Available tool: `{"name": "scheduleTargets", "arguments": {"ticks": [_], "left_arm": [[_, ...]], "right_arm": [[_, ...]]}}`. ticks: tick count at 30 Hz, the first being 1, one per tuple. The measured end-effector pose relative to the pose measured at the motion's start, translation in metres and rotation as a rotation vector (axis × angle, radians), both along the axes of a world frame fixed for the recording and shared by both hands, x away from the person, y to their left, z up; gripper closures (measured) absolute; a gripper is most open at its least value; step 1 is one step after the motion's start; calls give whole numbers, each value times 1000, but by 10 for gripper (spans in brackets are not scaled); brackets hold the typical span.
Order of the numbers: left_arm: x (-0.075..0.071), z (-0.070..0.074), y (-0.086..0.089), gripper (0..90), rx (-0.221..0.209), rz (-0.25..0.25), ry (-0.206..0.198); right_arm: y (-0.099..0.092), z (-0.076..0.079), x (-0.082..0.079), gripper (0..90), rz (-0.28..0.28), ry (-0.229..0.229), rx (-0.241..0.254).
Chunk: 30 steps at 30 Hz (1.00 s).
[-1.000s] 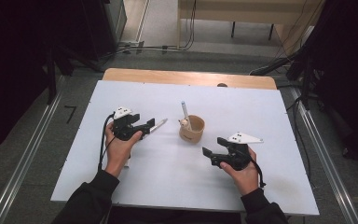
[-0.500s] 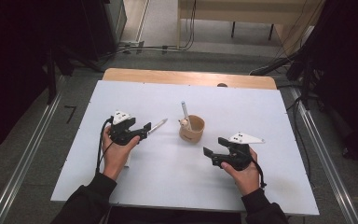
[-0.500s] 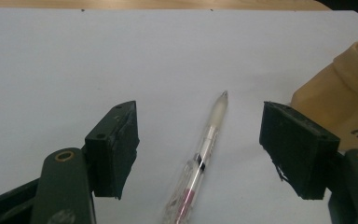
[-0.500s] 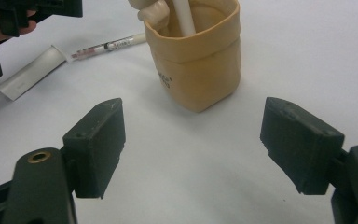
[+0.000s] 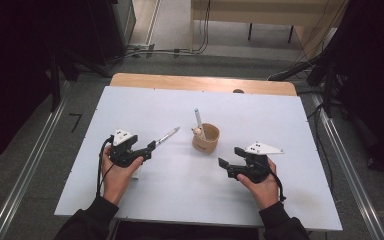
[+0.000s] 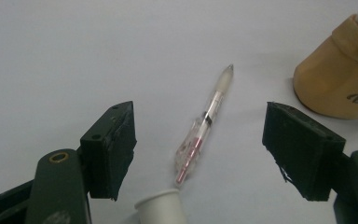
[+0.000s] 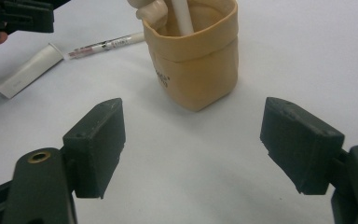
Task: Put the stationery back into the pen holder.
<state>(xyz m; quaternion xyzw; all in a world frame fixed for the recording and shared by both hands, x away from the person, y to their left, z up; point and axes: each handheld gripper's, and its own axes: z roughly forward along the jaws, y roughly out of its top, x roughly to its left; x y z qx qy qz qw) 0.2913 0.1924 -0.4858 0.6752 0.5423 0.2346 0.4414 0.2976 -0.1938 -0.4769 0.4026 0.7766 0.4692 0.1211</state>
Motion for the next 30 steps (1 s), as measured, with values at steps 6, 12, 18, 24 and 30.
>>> {"name": "scheduleTargets", "arguments": {"ticks": [6, 12, 18, 24, 30], "left_arm": [[-10, -2, 5, 249, 2, 0, 8], [-21, -1, 11, 209, 3, 15, 3], [-33, -3, 12, 168, 30, 29, 7], [-39, -8, 9, 167, 72, 46, 17], [-46, -14, 10, 203, 86, 66, 31]], "right_arm": [[-1, 0, 0, 205, -3, -5, -3], [-3, 0, 0, 205, -7, 0, 1], [-4, 1, 0, 204, -7, -5, 1], [-3, 1, 0, 204, -9, -3, -2], [-3, 0, 0, 204, -9, 0, 0]]}}
